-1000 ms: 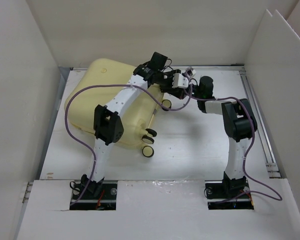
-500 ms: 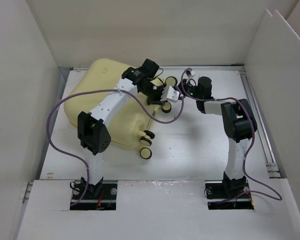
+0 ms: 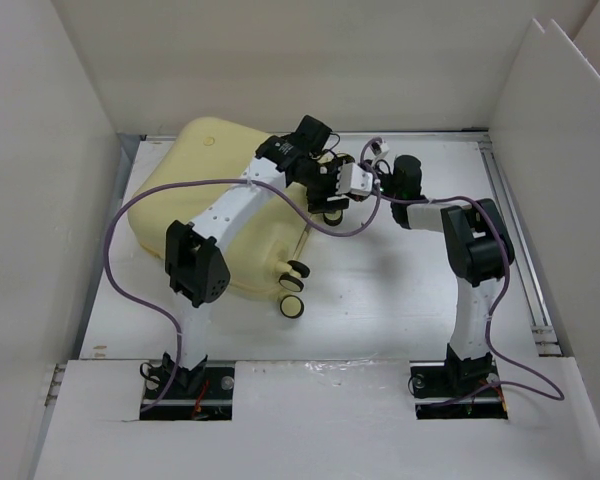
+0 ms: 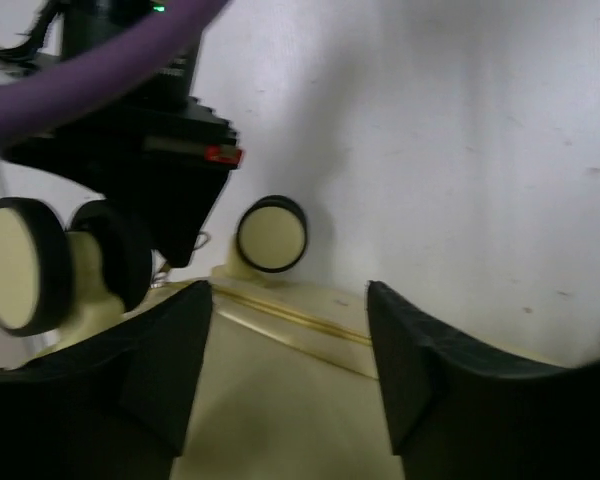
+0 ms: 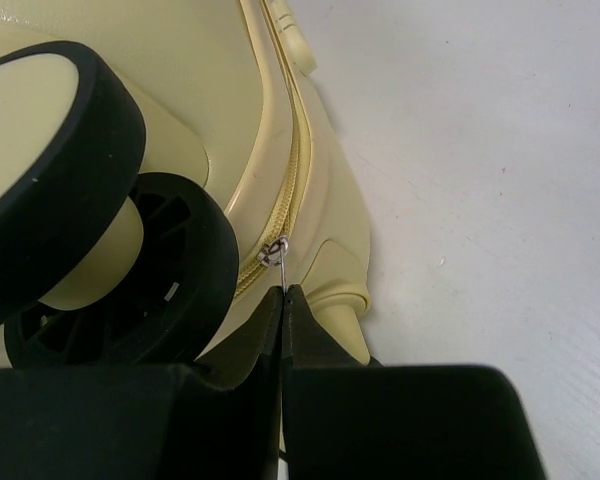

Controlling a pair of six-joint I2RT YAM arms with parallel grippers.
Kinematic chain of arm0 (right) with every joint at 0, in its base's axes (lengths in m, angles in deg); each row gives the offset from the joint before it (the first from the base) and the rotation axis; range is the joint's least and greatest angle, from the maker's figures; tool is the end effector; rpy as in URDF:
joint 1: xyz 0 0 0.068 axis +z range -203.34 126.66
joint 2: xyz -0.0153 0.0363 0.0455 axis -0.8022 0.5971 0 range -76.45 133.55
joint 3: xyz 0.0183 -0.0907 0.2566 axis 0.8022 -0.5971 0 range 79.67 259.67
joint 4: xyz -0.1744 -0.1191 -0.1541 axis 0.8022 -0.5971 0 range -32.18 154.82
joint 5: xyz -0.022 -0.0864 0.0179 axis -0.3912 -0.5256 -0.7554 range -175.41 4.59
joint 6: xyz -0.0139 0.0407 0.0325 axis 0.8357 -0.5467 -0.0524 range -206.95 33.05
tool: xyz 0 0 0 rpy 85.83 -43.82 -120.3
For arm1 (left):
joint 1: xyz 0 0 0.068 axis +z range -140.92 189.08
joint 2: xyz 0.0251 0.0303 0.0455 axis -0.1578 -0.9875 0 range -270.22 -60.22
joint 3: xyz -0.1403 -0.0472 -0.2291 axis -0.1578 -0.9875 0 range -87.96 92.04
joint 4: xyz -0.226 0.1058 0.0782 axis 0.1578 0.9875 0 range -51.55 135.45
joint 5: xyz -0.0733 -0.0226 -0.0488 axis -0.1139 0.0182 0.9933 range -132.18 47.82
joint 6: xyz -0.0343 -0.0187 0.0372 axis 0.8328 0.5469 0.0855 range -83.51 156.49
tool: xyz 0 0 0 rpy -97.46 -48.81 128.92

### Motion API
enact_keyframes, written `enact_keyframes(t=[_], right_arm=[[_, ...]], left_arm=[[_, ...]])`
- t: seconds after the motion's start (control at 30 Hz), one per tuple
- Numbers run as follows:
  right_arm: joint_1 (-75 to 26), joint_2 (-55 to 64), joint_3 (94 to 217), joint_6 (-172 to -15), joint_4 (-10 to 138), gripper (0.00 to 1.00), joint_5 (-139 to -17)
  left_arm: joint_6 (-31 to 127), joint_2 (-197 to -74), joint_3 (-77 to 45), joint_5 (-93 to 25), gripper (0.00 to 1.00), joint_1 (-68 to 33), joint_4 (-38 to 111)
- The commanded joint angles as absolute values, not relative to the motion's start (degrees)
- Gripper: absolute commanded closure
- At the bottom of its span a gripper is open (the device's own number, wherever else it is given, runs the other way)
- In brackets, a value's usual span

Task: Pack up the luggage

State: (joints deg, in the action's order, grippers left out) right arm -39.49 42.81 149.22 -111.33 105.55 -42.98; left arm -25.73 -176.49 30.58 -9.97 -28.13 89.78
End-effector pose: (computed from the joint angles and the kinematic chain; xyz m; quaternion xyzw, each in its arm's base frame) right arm 0.4334 0.1315 0.1801 -0.1691 0.7273 0.4583 0.4821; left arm 0.3450 -0.2857 0.3412 0.7493 0.5080 -0.1810 0.3843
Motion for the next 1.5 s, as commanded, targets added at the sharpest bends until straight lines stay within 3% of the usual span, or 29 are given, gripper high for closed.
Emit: enact_keyframes(t=[0.0,0.27,0.53,0.77,0.83,0.93,1.13,1.47], right_arm=[[-39.19,41.68,148.40,-109.54,104.11,1.00,-46.39],[-39.72,41.68,148.40,-110.07,104.11,1.00,-46.39],[-39.72,40.62,148.40,-110.07,103.58,1.00,-46.91],[-39.72,40.62,147.87,-110.07,102.53,1.00,-47.44],[-39.72,40.10,147.87,-110.07,102.53,1.00,-47.44],[-39.72,40.09,147.87,-110.07,101.91,1.00,-47.44],[-39.72,40.09,148.40,-110.07,100.25,1.00,-47.96],[-39.72,40.09,149.45,-110.07,99.19,1.00,-47.97]], left_arm=[[-25.99,-173.34,31.05,-14.48,0.37,-27.92,83.53],[-31.63,-177.02,31.83,-20.29,0.20,-27.92,80.19],[-36.11,-173.00,29.66,-15.20,0.26,-27.92,80.03],[-35.33,-174.12,26.03,-18.45,0.17,-27.92,71.68],[-34.80,-174.91,26.83,-18.45,0.08,-27.92,71.67],[-34.27,-174.40,27.44,-16.35,0.08,-27.92,71.75],[-41.03,-170.88,27.44,-11.24,0.26,-27.92,80.46],[-41.65,-170.26,26.49,-9.75,0.15,-27.40,77.30]])
